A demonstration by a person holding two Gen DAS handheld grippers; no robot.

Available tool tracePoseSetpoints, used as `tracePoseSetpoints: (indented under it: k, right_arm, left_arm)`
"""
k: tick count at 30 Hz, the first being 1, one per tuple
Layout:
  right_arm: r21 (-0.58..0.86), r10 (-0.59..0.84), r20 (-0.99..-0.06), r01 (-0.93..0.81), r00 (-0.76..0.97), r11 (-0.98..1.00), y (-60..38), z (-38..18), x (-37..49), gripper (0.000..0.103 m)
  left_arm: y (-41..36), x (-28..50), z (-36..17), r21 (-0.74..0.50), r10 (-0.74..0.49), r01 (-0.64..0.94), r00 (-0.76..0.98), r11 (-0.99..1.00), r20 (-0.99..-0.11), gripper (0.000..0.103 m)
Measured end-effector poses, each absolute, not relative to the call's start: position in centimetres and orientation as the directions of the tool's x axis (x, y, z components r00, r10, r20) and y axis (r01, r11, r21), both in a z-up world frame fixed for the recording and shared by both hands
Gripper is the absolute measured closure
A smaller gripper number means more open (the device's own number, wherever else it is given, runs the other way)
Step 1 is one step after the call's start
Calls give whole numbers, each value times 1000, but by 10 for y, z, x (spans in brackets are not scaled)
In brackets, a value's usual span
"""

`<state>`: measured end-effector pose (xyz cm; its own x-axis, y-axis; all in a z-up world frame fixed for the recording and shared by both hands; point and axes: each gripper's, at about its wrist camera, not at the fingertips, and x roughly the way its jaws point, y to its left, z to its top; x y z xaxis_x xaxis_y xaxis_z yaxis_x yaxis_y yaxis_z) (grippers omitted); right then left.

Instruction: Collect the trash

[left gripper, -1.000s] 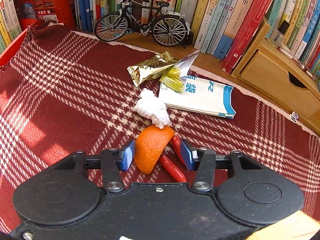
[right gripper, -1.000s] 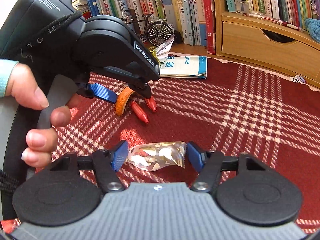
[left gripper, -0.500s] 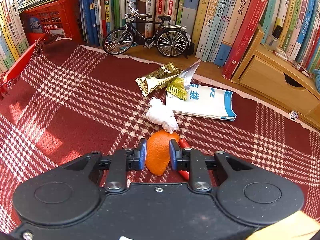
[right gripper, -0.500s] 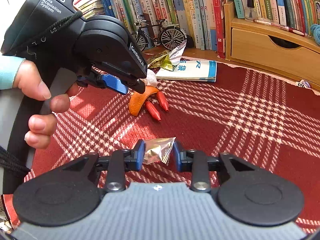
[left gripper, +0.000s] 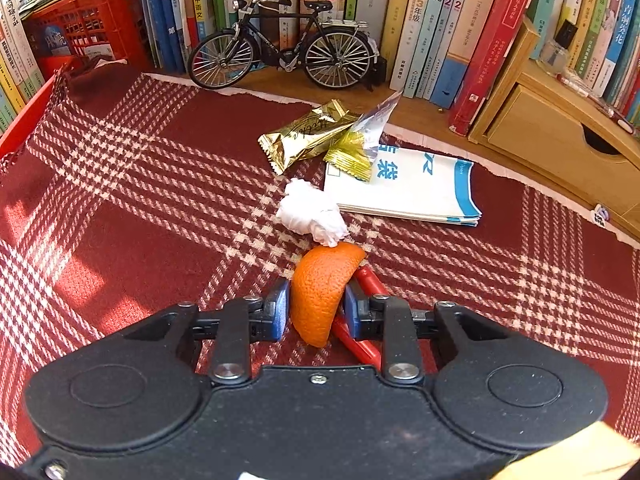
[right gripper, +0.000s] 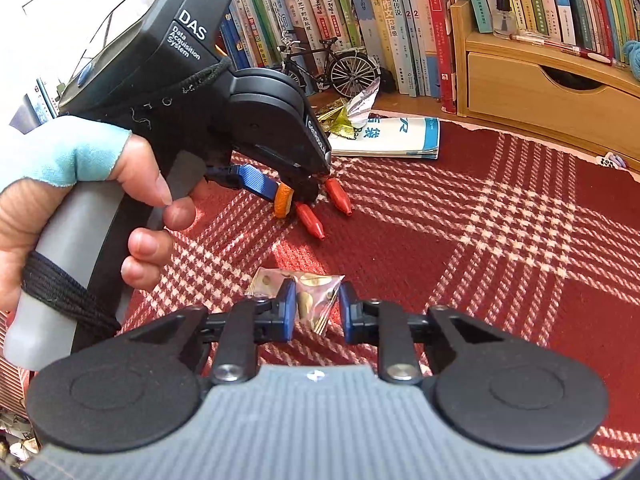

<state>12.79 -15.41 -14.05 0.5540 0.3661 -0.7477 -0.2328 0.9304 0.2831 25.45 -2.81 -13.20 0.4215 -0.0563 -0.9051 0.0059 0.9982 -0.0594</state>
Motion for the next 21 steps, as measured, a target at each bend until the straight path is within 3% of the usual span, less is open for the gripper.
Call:
tracePoseSetpoints:
  k: [7,15,16,17,18,21]
  right_arm:
    - [266,331,-745,-197,580,944,-159,-134,129,78]
    - [170,161,-764,-47,625,984,-180,-129,130,78]
    - [158,139,-771,-24,622,987,-183,-129,131,76]
    - [155,128,-778,-10,615,988,-184,-130,132,69]
    - [154,115,-782,12,612,988,-187,-131,132,51]
    - [146,98,-768,24,633,989,-189,-132,129,34]
  left_arm:
    - [-34,248,-112,-56,-73,51,456,997,-887,77]
    - [-29,233,-91,-24,-64,87,494,996,-867,77]
    - [-28,231,-90,-24,-64,86,494,996,-867,77]
    - [-26,230,-90,-23,-63,86,493,996,-868,77]
    - [-25,228,-90,-21,-60,84,492,996,-869,77]
    - [-21,224,-92,-13,-51,80,485,997,-873,77]
